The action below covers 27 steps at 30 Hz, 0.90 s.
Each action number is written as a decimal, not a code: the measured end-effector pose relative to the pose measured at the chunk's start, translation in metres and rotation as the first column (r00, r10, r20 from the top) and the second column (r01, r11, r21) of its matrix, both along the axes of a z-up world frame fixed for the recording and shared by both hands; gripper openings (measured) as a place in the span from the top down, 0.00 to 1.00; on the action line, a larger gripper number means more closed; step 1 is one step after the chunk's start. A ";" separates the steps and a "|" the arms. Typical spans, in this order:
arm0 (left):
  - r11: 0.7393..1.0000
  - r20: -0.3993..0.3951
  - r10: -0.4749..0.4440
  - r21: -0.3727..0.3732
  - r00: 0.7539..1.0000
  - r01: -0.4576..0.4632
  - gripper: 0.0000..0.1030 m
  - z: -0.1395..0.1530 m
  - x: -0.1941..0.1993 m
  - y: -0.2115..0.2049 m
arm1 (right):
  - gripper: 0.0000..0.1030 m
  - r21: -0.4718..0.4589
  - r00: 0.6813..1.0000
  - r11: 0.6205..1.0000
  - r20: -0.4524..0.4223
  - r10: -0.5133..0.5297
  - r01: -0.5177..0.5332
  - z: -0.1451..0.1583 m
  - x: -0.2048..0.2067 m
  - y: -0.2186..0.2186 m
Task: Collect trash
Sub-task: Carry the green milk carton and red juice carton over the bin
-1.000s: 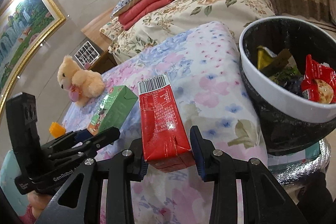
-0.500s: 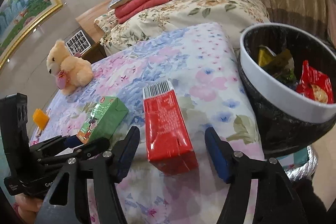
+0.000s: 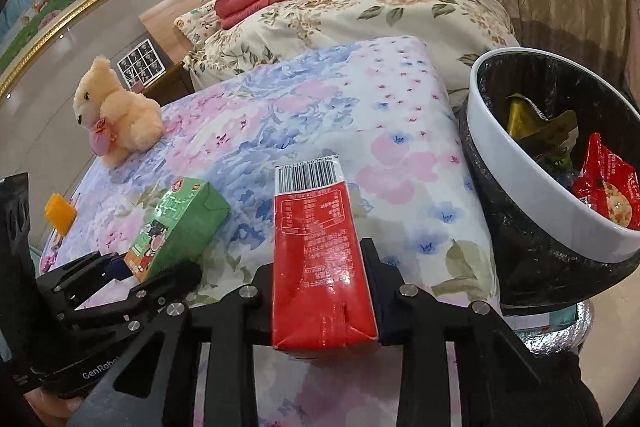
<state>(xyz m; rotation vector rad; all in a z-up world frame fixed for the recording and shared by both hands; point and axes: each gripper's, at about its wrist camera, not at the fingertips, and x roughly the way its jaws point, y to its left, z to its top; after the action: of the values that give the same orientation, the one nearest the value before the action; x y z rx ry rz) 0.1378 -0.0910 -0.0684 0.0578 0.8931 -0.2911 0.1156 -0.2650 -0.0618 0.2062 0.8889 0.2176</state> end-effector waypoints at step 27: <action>0.996 0.012 -0.077 -0.034 0.997 0.077 0.54 0.026 -0.022 -0.031 | 0.70 0.154 0.995 0.984 0.039 -0.091 0.084 0.023 -0.041 -0.037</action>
<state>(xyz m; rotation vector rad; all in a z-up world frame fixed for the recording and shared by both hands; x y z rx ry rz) 0.1160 -0.1218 -0.0427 0.0616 0.8765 -0.3776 0.0741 -0.3016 -0.0387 0.3805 0.8165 0.2078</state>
